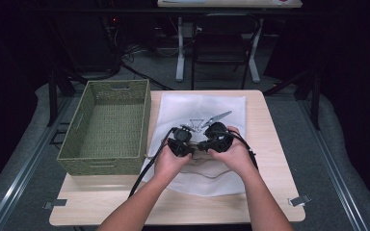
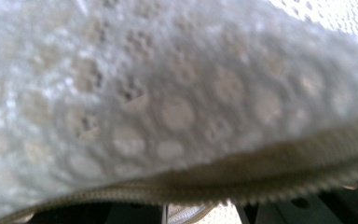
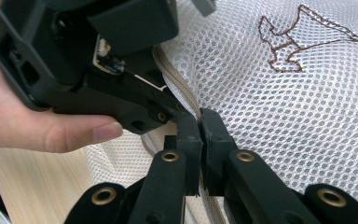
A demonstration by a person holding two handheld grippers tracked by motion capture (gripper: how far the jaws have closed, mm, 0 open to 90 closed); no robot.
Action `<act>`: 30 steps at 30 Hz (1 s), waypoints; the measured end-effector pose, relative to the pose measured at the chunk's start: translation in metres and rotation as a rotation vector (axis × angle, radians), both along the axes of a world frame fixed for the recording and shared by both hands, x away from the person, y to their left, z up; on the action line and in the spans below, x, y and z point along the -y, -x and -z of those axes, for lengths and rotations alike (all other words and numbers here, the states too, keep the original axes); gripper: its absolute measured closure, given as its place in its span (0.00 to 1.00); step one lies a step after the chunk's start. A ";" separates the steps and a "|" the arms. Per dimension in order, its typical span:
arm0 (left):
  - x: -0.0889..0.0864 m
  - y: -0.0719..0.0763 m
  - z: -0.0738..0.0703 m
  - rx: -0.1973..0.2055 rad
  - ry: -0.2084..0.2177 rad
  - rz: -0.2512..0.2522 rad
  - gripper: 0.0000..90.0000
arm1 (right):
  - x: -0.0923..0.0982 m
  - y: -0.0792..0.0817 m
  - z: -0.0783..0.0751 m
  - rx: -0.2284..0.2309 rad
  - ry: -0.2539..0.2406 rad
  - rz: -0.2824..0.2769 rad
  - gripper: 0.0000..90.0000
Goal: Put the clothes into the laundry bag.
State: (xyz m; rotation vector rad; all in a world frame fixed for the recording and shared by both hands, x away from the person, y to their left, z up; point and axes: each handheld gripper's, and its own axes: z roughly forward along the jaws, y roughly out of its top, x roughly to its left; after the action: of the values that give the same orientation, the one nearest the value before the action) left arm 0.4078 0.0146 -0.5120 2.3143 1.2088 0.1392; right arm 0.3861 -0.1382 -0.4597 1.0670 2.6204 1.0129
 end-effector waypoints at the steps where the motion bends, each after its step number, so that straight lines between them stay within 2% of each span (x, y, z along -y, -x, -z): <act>1: 0.000 0.000 0.001 0.002 -0.001 -0.007 0.89 | 0.000 0.000 0.000 0.001 -0.001 -0.004 0.97; 9: 0.001 -0.002 0.006 0.014 0.004 -0.027 0.85 | 0.001 -0.002 0.002 -0.003 -0.004 -0.002 0.97; 12: 0.000 -0.001 0.009 0.024 0.006 -0.025 0.79 | 0.001 -0.002 0.002 -0.004 -0.004 0.003 0.97; 14: 0.000 0.002 0.010 0.027 0.012 -0.024 0.70 | 0.002 -0.002 0.002 -0.005 -0.006 0.006 0.97; 18: -0.003 0.007 0.010 0.020 0.022 -0.003 0.58 | 0.005 -0.004 0.003 -0.006 -0.011 0.013 0.97; 22: -0.006 0.014 0.006 0.011 0.037 0.010 0.51 | 0.006 -0.004 0.002 0.000 -0.016 0.014 0.97; 24: -0.007 0.019 0.002 0.018 0.033 0.036 0.49 | 0.006 -0.004 0.002 0.001 -0.016 0.017 0.97; 30: -0.008 0.034 -0.007 0.047 0.048 0.073 0.45 | 0.008 -0.004 0.001 0.004 -0.017 0.019 0.97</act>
State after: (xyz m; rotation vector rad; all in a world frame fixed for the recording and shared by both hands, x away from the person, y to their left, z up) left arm 0.3742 0.0231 -0.5047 2.2973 1.0923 0.1362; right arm 0.3901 -0.1459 -0.4604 1.0907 2.5982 1.0338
